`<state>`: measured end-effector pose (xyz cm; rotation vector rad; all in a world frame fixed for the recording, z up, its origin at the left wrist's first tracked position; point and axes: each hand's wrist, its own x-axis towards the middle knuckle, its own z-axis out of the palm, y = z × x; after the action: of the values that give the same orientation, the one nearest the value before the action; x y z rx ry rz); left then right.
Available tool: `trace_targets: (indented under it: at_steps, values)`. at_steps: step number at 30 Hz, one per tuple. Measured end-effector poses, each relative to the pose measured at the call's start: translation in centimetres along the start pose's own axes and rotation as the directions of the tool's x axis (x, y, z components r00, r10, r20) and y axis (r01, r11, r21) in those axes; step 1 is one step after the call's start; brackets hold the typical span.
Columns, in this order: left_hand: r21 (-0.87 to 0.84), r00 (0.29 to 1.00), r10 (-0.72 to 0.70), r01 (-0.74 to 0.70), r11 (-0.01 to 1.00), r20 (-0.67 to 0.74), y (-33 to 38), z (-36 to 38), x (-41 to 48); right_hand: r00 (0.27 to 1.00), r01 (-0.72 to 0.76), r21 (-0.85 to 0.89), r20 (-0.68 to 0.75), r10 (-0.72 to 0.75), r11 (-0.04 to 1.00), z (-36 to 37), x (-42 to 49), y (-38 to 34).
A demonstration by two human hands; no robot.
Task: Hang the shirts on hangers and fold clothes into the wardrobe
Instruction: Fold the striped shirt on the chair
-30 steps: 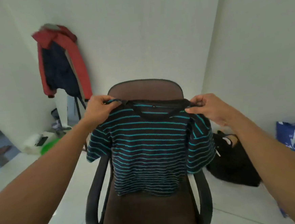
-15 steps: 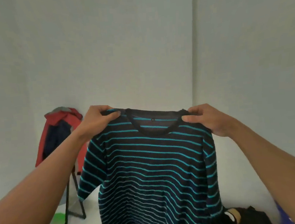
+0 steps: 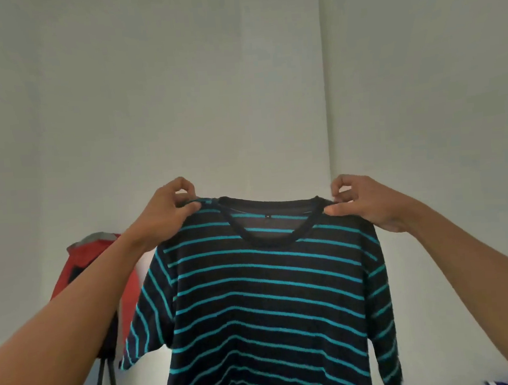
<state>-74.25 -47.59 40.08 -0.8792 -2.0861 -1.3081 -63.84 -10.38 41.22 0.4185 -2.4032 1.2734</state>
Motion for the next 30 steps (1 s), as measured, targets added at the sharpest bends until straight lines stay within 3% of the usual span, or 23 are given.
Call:
trace_targets:
  at_steps: [3,8,16,22,26,30]
  values:
    - [0.124,0.997,0.062,-0.067,0.99,0.04,-0.4,-1.2,0.6,0.999,0.028,0.022,0.025,-0.029,0.999,0.2,0.5,-0.9]
    - [0.278,0.971,0.043,-0.11,0.954,0.234,-0.5,-2.8,1.0,0.996,-0.007,-0.237,0.089,0.029,0.971,0.8,1.0,-2.7]
    - [0.257,0.936,0.105,-0.198,0.946,0.335,2.3,-5.7,1.1,0.997,0.013,-0.415,0.08,0.023,0.91,1.1,0.7,-6.8]
    - [0.237,0.929,0.084,-0.178,0.955,0.36,4.0,-7.5,1.2,0.999,0.031,-0.47,0.022,-0.023,0.882,0.6,0.7,-9.3]
    - [0.405,0.967,0.026,-0.13,0.905,0.253,3.3,-6.8,1.9,0.998,0.046,-0.596,0.003,-0.055,0.802,1.2,1.2,-9.5]
    - [0.664,0.955,-0.107,-0.11,0.74,0.278,3.6,-5.2,2.8,1.0,-0.017,-0.715,-0.005,0.018,0.699,2.7,2.5,-9.1]
